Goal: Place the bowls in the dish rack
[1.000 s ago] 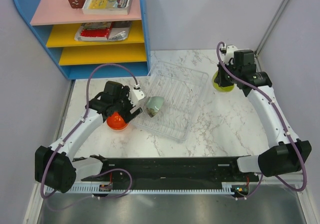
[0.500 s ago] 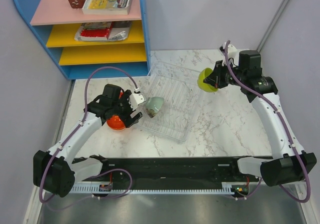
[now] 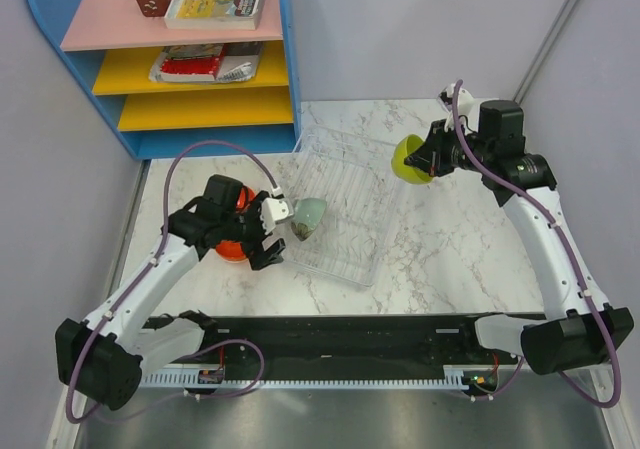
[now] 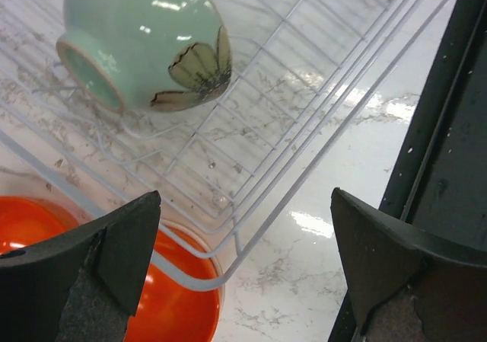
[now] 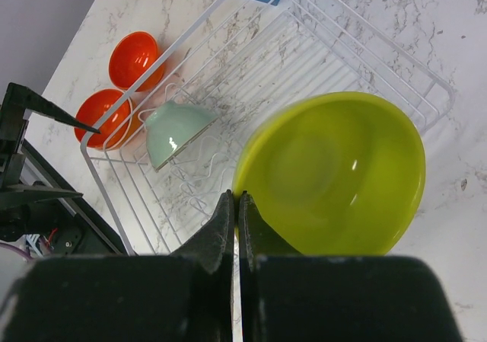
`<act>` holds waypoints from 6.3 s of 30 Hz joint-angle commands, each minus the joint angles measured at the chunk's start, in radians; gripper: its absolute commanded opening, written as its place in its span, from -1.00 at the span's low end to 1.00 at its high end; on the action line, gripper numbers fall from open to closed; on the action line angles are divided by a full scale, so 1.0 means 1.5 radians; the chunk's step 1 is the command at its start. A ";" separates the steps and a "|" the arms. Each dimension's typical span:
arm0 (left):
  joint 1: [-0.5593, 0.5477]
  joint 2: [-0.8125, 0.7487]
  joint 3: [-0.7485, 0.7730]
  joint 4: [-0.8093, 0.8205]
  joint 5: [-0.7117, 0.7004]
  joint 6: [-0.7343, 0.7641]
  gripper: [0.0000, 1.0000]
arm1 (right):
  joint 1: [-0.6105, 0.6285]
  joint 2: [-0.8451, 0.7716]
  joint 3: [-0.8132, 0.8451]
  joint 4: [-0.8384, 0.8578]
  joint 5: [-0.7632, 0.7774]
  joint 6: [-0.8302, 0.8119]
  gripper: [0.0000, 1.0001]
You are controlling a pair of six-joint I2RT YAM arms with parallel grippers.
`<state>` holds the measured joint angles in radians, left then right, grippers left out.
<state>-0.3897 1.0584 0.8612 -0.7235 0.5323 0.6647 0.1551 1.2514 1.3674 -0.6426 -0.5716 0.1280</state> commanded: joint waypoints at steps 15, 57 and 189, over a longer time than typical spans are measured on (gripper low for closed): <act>-0.271 0.171 0.164 0.095 -0.144 -0.104 0.99 | -0.073 -0.087 0.024 0.020 0.110 -0.057 -1.00; -0.525 0.564 0.438 0.048 -0.129 0.027 0.99 | -0.339 -0.097 -0.012 -0.005 -0.026 -0.074 -1.00; 0.018 -0.028 0.154 0.075 -0.199 -0.188 0.99 | -0.027 0.305 -0.480 1.170 -0.137 0.707 -1.00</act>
<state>-0.3660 1.0481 1.1042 -0.6064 0.2367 0.3538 0.1104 1.7054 0.6556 1.0920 -0.8062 1.2484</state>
